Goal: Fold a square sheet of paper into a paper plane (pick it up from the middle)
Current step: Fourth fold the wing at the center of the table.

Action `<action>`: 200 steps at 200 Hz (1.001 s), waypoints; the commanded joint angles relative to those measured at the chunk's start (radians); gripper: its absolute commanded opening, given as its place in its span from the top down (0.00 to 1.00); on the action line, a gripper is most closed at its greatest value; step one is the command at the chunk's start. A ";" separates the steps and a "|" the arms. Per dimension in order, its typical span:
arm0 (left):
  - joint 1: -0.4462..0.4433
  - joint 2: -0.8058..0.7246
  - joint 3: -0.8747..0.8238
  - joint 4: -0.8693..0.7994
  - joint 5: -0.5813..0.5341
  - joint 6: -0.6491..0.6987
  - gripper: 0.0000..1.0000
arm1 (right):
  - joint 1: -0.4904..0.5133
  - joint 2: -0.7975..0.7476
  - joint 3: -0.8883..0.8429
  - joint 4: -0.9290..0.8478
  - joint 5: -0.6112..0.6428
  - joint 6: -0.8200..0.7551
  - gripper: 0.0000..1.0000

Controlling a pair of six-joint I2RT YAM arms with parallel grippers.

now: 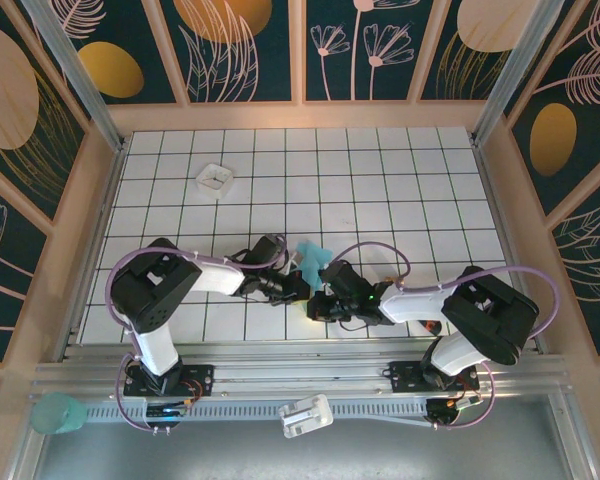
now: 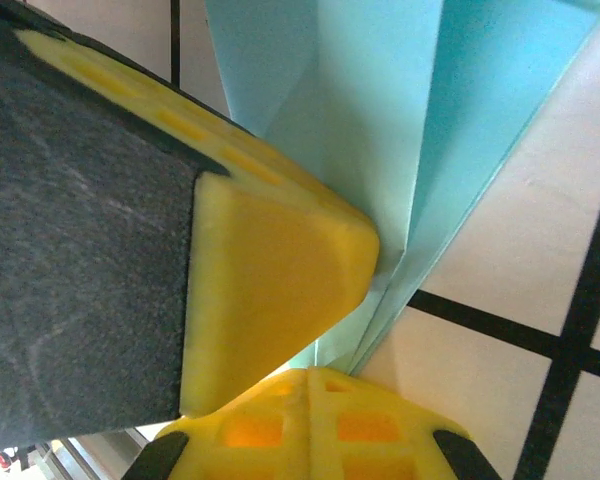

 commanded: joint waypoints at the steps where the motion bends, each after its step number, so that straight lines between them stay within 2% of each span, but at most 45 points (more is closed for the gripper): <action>1: 0.036 0.035 0.038 -0.014 -0.064 0.036 0.98 | 0.011 0.076 -0.053 -0.240 0.065 -0.016 1.00; 60: 0.068 0.058 0.095 -0.008 -0.066 0.050 0.93 | 0.008 0.082 -0.058 -0.246 0.061 -0.023 1.00; 200: 0.171 0.188 0.243 -0.027 -0.071 0.100 0.89 | -0.002 0.056 -0.075 -0.260 0.064 -0.031 1.00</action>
